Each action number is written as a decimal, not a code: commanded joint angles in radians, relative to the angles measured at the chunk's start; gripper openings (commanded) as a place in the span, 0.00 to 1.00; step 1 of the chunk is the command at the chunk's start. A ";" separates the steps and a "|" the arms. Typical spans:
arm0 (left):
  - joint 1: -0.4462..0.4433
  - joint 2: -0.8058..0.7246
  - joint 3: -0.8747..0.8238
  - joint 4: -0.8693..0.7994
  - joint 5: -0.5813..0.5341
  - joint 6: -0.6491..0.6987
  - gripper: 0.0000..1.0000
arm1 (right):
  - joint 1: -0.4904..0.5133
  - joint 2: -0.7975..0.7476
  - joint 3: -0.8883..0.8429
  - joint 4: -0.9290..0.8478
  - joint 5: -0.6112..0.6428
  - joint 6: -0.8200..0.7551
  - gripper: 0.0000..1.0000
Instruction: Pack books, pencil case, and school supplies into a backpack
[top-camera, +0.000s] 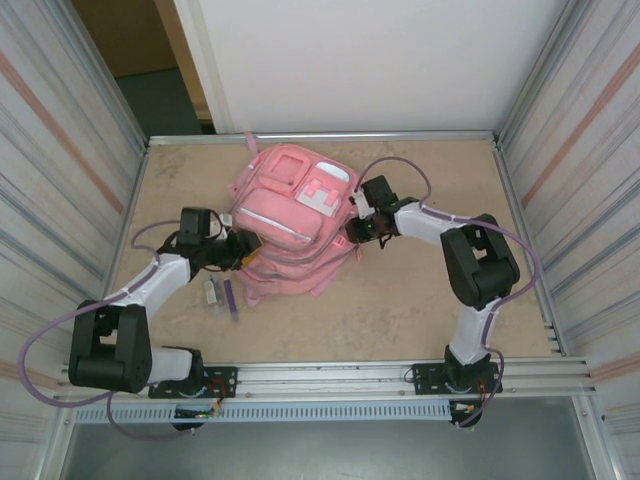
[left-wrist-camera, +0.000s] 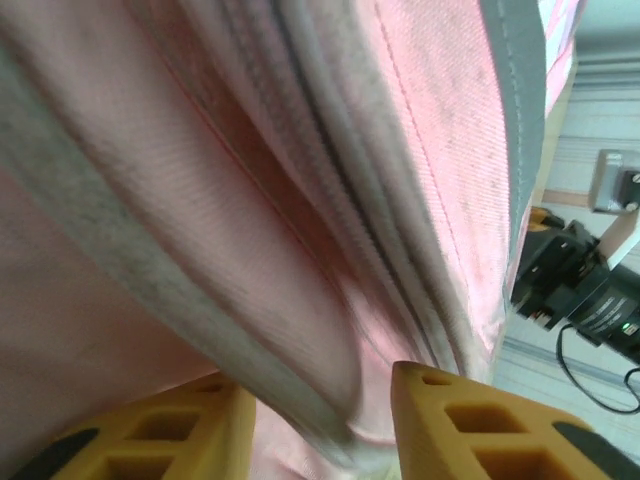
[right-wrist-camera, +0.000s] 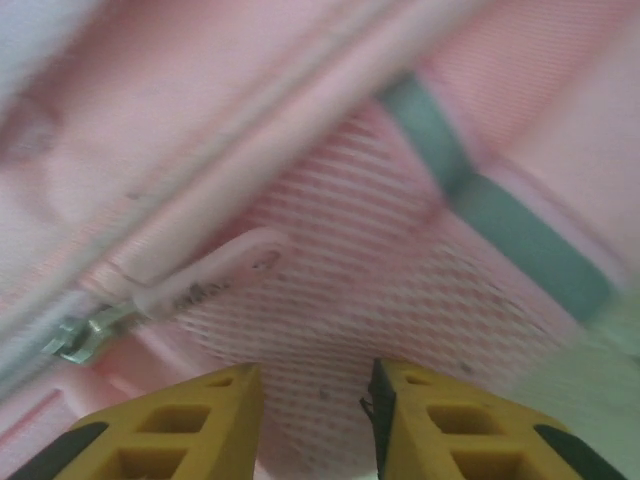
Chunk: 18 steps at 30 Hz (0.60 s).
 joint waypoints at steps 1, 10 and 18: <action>-0.004 -0.041 0.038 -0.102 0.000 0.029 0.45 | 0.015 -0.134 -0.045 -0.023 0.122 -0.003 0.37; 0.022 -0.191 0.094 -0.266 -0.108 -0.060 0.48 | 0.125 -0.445 -0.159 0.099 0.437 -0.036 0.46; -0.016 -0.082 0.177 -0.204 -0.191 -0.157 0.49 | -0.001 -0.504 -0.180 0.184 0.053 0.031 1.00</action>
